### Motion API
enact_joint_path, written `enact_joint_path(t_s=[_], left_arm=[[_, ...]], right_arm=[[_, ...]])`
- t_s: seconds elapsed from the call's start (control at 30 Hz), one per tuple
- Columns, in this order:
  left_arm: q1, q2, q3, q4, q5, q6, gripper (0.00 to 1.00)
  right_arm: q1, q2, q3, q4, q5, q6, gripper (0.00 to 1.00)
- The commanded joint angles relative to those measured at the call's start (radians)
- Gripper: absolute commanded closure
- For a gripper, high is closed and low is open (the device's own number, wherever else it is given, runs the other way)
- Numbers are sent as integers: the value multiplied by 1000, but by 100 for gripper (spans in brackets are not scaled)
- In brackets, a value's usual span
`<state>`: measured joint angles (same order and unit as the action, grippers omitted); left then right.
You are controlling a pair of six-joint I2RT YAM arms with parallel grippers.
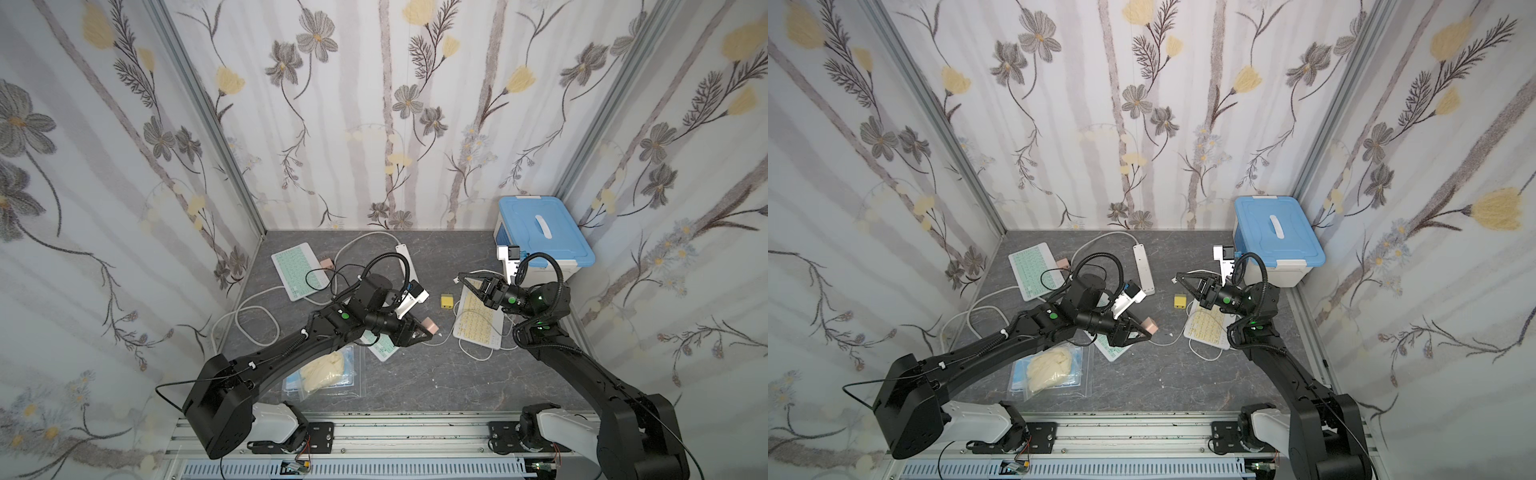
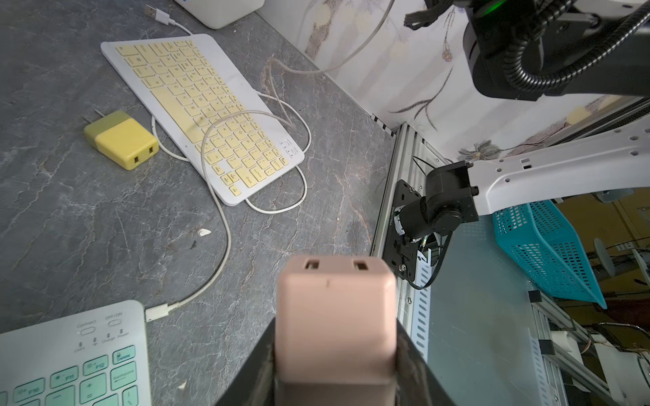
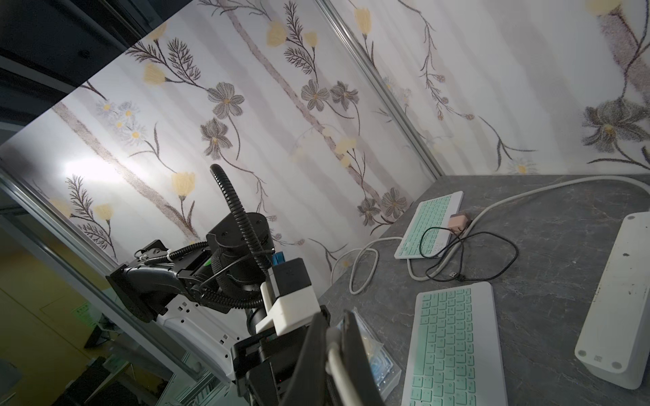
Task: Unplug the wireless keyboard
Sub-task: Place the plug at the center of the board.
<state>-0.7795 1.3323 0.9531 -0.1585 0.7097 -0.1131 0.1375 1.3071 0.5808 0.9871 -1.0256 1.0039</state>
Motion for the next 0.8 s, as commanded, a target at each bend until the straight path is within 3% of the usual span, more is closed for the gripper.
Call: enact_joint_path(t_s=[0.0,0.2,0.3,0.4,0.57,0.77], left_arm=[[0,-29,-14,4,-25,-11,100],[0,-45,-34,0,-56,-24,100],[0,-51,-32,-3,-124,-26,100],[0,-46,-16,-14,-260,-33,100],[2,29,63,-36,-562,-90,100],[2,156,144,13,-761,-192,100]], right_arm=[[-9,-8,13,10,23,-19,100],[-18,-9,5,2,18,-31,100],[-18,-12,1,-5,20,-36,100],[-18,-27,-2,-60,31,-76,100],[-15,-57,-21,-287,115,-305,100],[39,-74,-166,-203,315,-378,100]])
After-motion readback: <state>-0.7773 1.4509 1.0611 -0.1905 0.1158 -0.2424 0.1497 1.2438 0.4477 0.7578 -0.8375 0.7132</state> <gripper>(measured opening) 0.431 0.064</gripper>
